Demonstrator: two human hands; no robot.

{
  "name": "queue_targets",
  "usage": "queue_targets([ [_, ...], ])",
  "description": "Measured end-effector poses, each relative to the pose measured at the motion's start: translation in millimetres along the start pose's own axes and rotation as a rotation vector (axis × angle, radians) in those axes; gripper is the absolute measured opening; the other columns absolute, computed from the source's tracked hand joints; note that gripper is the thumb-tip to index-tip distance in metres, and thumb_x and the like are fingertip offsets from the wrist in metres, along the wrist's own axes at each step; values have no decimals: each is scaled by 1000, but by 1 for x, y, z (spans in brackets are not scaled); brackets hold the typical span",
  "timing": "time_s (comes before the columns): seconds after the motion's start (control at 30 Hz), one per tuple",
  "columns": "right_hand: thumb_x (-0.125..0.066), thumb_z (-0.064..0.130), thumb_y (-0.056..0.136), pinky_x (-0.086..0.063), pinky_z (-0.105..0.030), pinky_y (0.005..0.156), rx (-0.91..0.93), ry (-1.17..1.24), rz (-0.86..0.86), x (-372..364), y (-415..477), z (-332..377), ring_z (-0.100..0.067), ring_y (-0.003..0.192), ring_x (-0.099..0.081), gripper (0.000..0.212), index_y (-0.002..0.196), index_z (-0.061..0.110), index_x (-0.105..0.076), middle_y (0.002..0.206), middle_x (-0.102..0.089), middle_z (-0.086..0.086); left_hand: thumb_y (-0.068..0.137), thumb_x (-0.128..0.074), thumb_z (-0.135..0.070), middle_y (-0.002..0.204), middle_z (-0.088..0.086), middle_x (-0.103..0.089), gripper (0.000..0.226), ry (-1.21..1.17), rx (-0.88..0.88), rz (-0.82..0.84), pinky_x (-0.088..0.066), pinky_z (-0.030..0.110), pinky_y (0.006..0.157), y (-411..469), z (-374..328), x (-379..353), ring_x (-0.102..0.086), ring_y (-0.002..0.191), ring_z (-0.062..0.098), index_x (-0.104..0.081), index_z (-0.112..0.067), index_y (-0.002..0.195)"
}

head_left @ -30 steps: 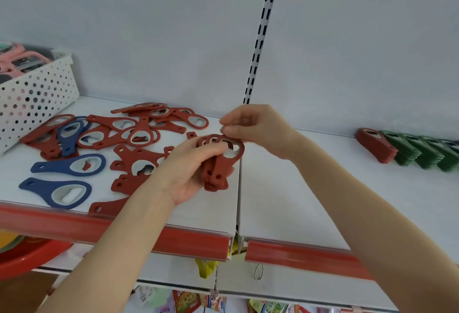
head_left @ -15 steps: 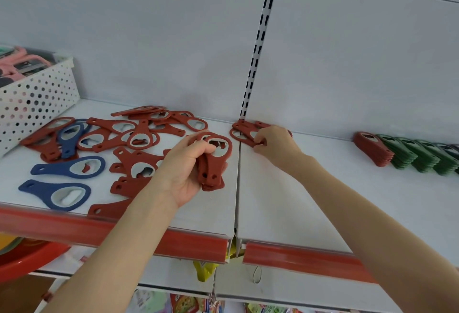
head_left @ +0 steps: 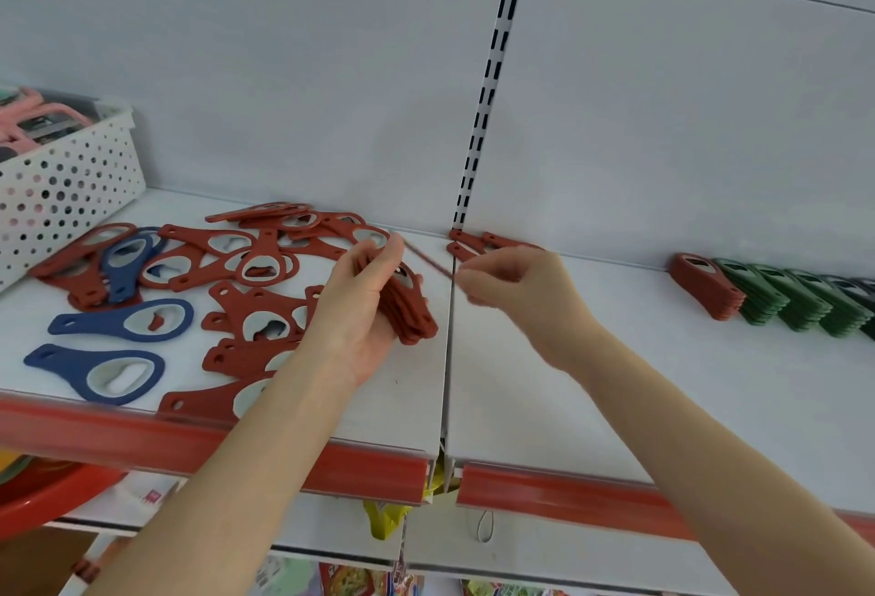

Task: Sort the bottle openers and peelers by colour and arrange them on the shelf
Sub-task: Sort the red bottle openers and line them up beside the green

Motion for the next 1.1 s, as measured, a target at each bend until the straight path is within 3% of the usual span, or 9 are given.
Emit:
queue_targets([
  [0.07, -69, 5, 79, -52, -29, 74, 20, -75, 137, -20, -12, 8, -14, 71, -60, 8, 73, 11, -69, 76, -67, -6, 91, -56, -22, 82, 8, -56, 7, 23, -18, 2, -46, 34, 63, 1, -1, -1, -64, 64, 17, -51, -19, 87],
  [0.13, -68, 4, 81, -54, -25, 75, 16, -57, 219, -27, -12, 12, -11, 72, -63, 7, 78, 10, -69, 79, -68, -5, 92, -54, -15, 98, 12, -59, 6, -5, -12, -15, -50, 37, 67, 2, -1, 2, -66, 75, 19, -54, -18, 98],
  [0.23, -64, 6, 84, -52, -21, 65, 32, -68, 135, -9, 11, 8, -4, 63, -57, 16, 71, 15, -66, 68, -62, 4, 92, -50, -6, 109, 19, -58, 19, -34, -10, -18, -54, 36, 68, 2, -2, 6, -68, 77, 21, -53, -15, 108],
  [0.33, -62, 15, 86, -42, -29, 67, 12, -346, -48, 16, 45, -12, -14, 68, -51, 13, 77, 8, -69, 70, -60, -3, 91, -50, -5, 102, 16, -60, 17, -59, 17, 4, -55, 35, 60, -2, -1, 4, -68, 73, 23, -54, -17, 103],
  [0.5, -50, 24, 92, -48, -37, 78, -53, -804, 31, 9, 79, -36, -31, 90, -58, 30, 94, 0, -68, 98, -65, -16, 92, -47, -5, 111, 18, -57, 17, -88, 98, 65, -55, 34, 54, -10, 5, 0, -71, 70, 26, -54, -16, 103],
  [0.6, -46, 31, 94, -43, -29, 61, -68, -955, 69, 0, 85, -39, -27, 82, -56, 34, 99, 4, -67, 95, -64, -14, 92, -45, -4, 109, 17, -57, 19, -89, 92, 73, -57, 35, 57, -12, 5, 1, -71, 69, 25, -55, -18, 100],
  [0.87, -53, 19, 89, -39, -28, 67, -108, -1000, 95, -3, 87, -40, -30, 96, -58, 26, 108, 4, -62, 101, -60, -11, 88, -52, -6, 108, 9, -52, 21, -119, 96, 127, -53, 34, 62, -11, 2, 5, -68, 69, 23, -60, -25, 91],
  [1.0, -60, 20, 82, -36, -27, 64, -192, -894, 85, 3, 82, -42, -23, 80, -49, 38, 114, 1, -55, 92, -56, -11, 88, -55, -12, 110, 7, -51, 14, -147, 118, 134, -56, 37, 65, -12, 3, 6, -69, 67, 23, -62, -24, 89],
  [1.1, -62, 24, 81, -37, -27, 64, -196, -842, 92, 2, 78, -45, -30, 92, -59, 45, 119, 1, -55, 106, -62, -16, 85, -58, -14, 104, 7, -53, 8, -163, 125, 140, -58, 40, 63, -12, 4, 5, -69, 66, 23, -61, -22, 87],
])
Point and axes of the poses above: each hand's wrist, its own y-axis towards the middle knuckle, its own x-axis out of the back of the hand, z = x × y, the point moved 8 cm from there along y, towards the middle knuckle
